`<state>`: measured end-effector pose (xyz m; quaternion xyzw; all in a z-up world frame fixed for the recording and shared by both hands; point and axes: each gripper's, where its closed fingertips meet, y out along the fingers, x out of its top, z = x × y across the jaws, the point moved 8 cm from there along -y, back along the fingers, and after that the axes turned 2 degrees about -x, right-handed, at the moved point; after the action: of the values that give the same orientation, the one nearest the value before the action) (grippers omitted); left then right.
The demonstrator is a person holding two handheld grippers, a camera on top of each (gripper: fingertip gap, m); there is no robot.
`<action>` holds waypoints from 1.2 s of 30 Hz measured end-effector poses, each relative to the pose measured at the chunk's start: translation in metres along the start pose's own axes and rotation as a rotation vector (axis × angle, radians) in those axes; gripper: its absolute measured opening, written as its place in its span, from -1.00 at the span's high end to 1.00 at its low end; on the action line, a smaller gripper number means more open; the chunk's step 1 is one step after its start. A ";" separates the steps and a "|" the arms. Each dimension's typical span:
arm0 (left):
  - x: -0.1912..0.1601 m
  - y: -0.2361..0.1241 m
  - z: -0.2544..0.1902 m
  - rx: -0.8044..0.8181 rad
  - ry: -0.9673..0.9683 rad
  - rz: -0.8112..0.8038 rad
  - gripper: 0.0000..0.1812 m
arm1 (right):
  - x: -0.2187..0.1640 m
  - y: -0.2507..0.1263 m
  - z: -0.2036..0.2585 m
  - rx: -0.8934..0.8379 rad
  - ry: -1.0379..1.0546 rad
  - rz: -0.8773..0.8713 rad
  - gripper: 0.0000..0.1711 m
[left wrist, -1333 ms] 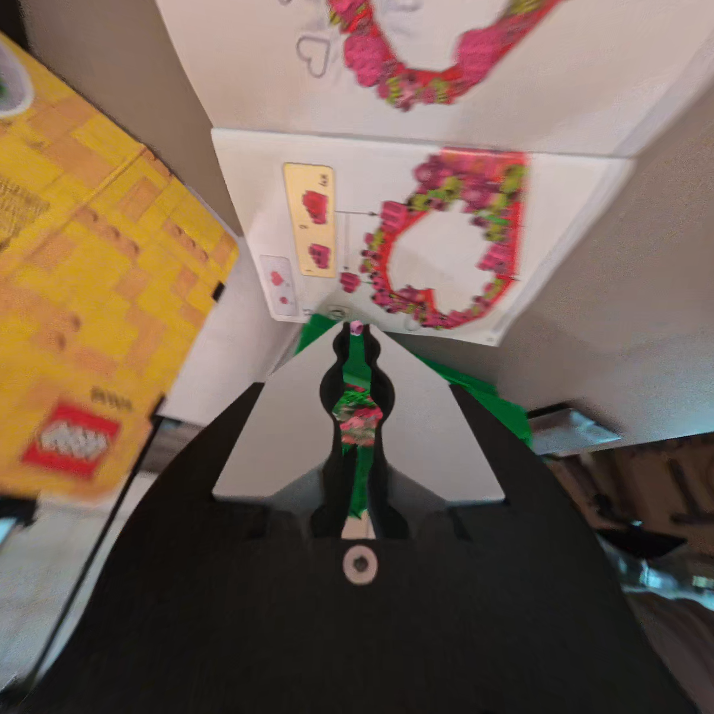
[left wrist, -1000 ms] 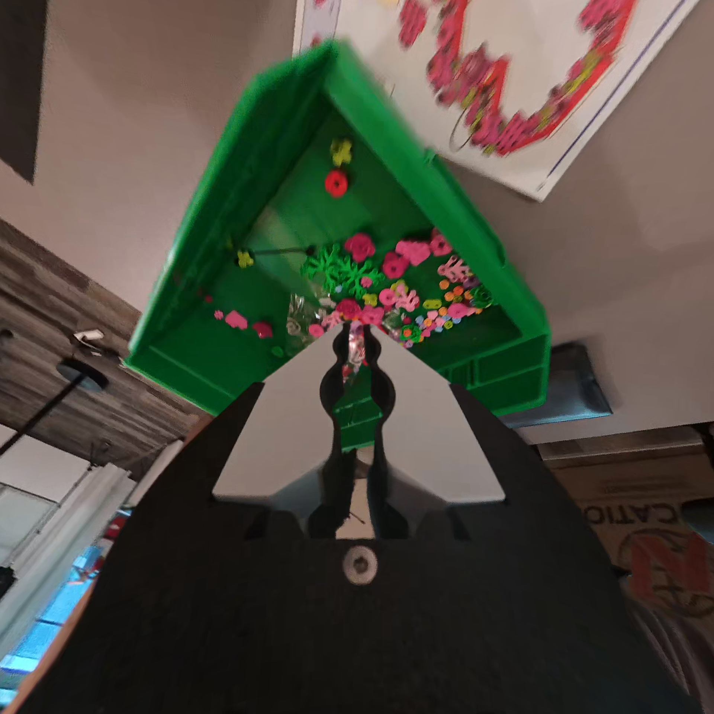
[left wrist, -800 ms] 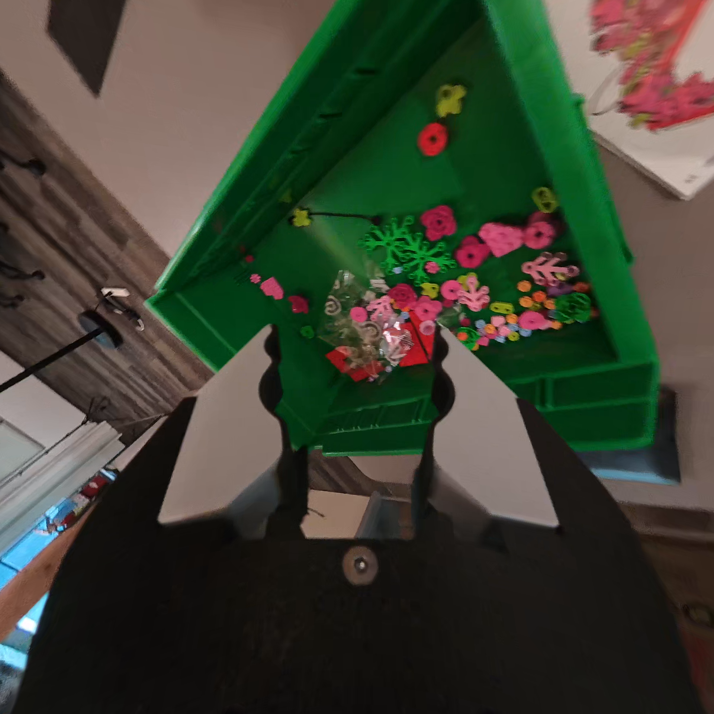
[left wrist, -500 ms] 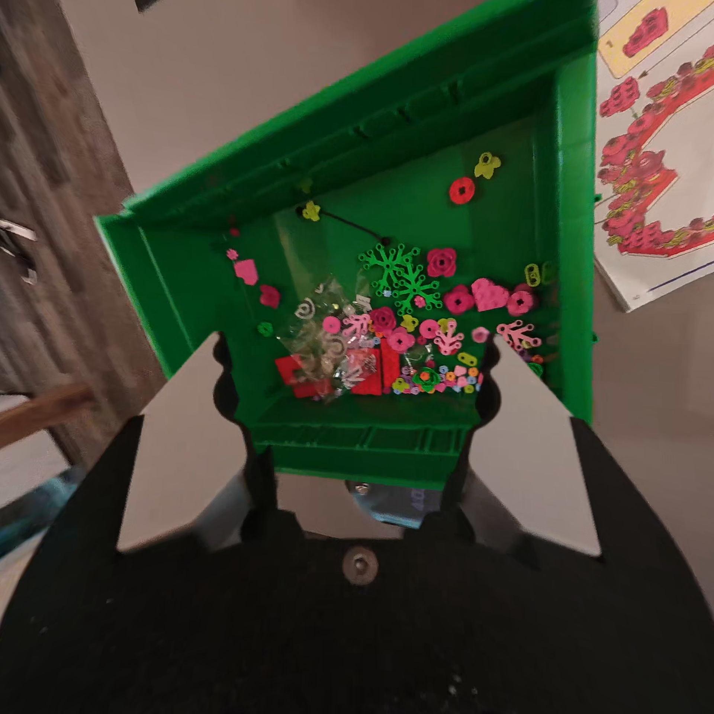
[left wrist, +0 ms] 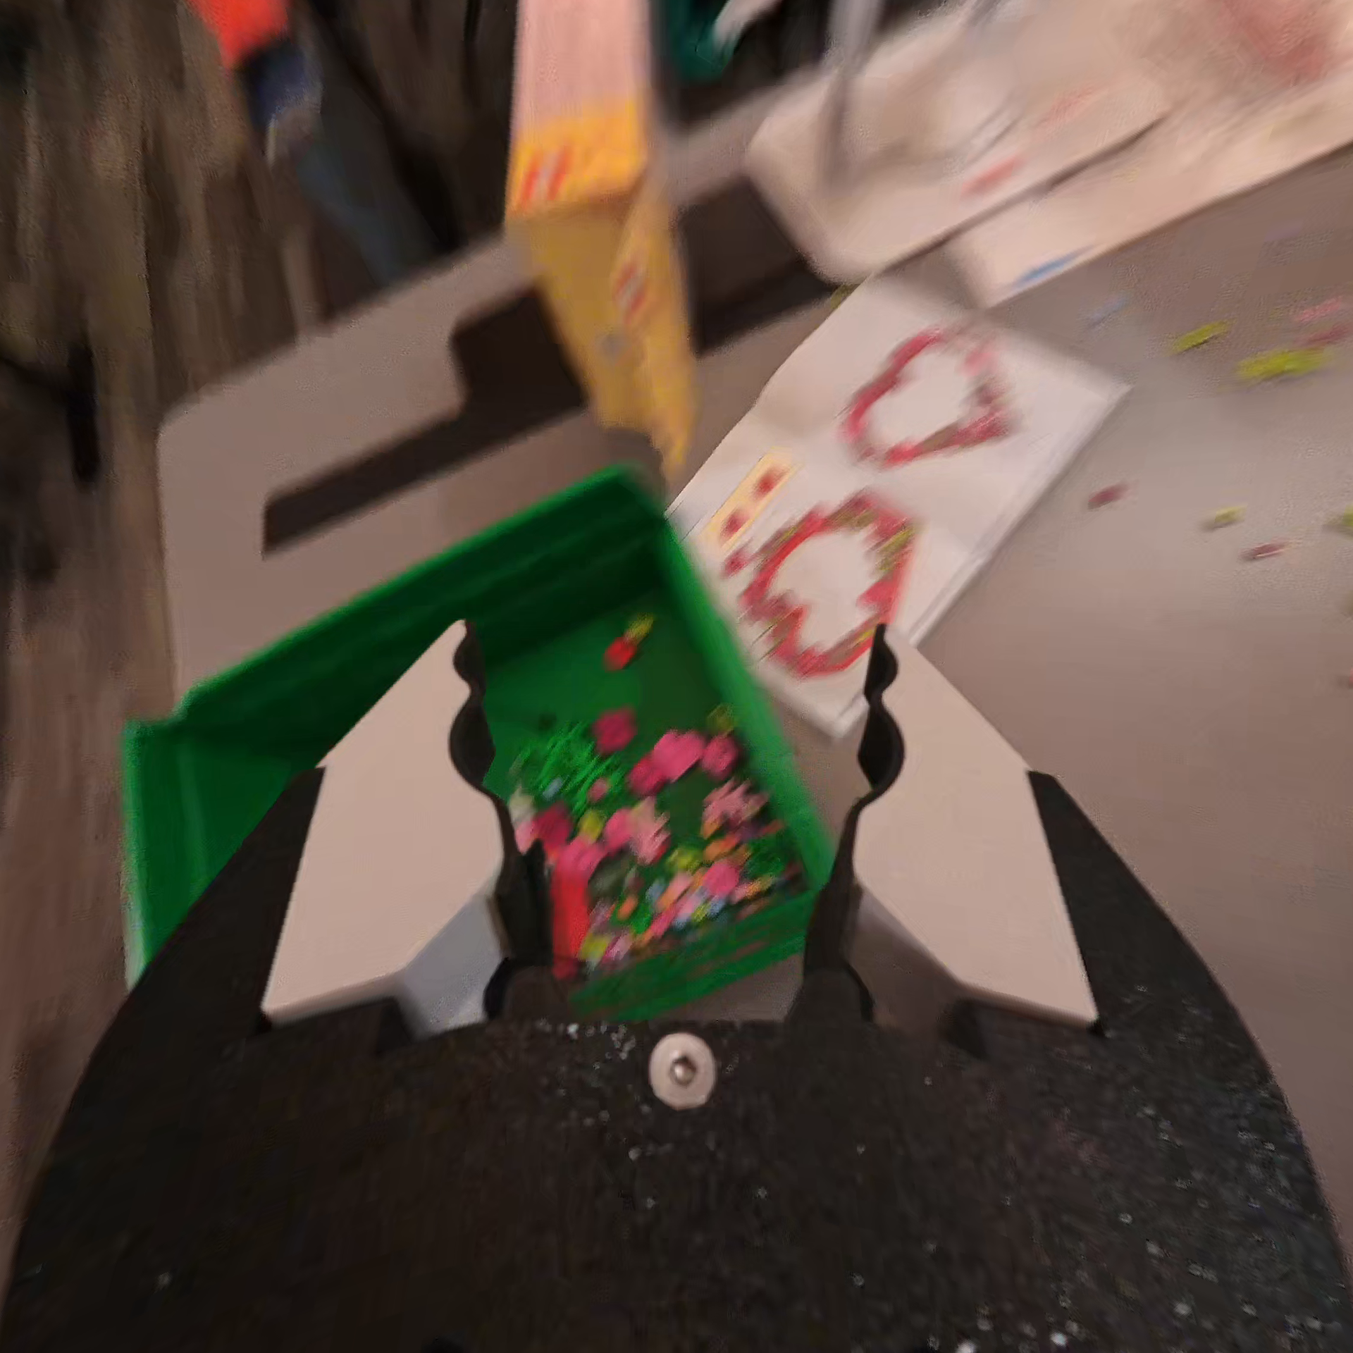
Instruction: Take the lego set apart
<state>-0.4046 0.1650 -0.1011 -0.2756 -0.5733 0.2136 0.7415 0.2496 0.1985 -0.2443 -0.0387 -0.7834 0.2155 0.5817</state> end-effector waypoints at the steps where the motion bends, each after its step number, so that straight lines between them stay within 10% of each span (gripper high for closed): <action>1: 0.005 -0.006 -0.023 -0.040 0.049 -0.115 -0.11 | -0.006 0.008 -0.008 0.039 0.060 0.065 0.55; 7: -0.002 0.005 -0.138 -0.208 0.155 -0.569 -0.01 | -0.022 0.036 -0.031 0.090 0.113 0.243 0.52; 20: -0.042 0.070 -0.169 -0.270 0.224 -0.740 0.20 | -0.010 0.040 -0.024 0.236 0.127 0.170 0.74; 27: -0.050 0.088 -0.177 -0.412 0.191 -0.723 0.36 | 0.097 0.023 0.071 1.016 0.666 -0.196 0.74; 36: -0.054 0.069 -0.144 -0.270 0.077 -0.835 0.47 | 0.152 0.077 0.287 1.143 -0.070 0.088 0.74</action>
<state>-0.2785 0.1597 -0.2129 -0.1223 -0.6303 -0.1916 0.7423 -0.0801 0.2313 -0.2035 0.2564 -0.5587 0.6301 0.4744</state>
